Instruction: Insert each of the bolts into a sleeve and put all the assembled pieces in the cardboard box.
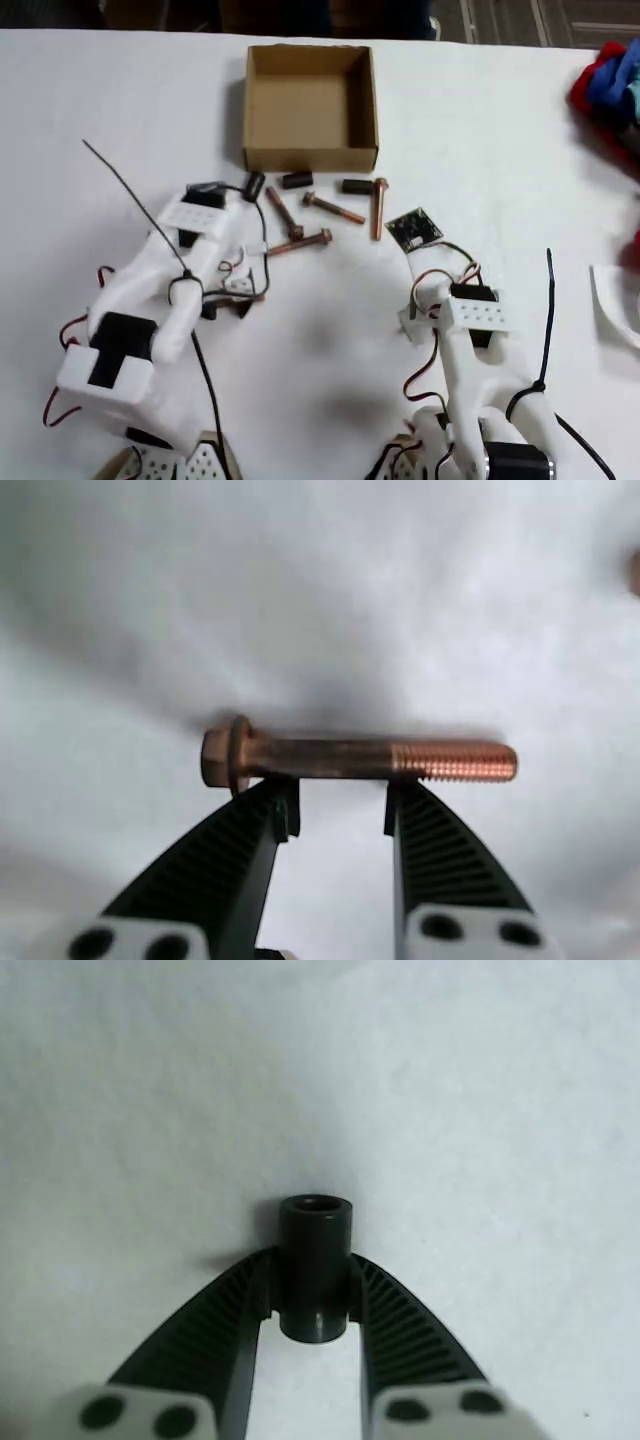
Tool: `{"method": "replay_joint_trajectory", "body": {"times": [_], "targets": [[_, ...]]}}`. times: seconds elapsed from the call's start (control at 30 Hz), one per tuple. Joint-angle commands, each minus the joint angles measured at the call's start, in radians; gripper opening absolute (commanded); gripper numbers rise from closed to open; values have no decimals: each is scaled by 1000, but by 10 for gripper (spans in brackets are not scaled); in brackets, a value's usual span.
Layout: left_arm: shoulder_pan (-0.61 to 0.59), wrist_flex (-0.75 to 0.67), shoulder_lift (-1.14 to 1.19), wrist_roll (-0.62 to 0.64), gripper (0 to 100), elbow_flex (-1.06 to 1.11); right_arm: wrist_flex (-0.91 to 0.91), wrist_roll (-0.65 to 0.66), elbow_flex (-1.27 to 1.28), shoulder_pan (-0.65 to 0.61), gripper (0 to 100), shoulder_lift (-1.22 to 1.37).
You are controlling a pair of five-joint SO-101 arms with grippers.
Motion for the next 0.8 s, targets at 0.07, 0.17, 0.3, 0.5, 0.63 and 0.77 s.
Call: {"method": "replay_joint_trajectory", "body": {"times": [0.07,0.17,0.3,0.5,0.63,0.77], "targets": [[-17,-6,-52,5,158,-39,-19,-6,0,12,21,5],[-17,37,-52,61,158,-102,-19,-6,0,12,21,5],[0,137,-49,198,158,-193,-19,-6,0,12,21,5],[5,100,-44,334,158,-217,-19,-6,0,12,21,5],[9,21,-43,338,158,-183,-19,-6,0,12,21,5],[2,-64,-43,339,158,-151,-19,-6,0,12,21,5]]}}
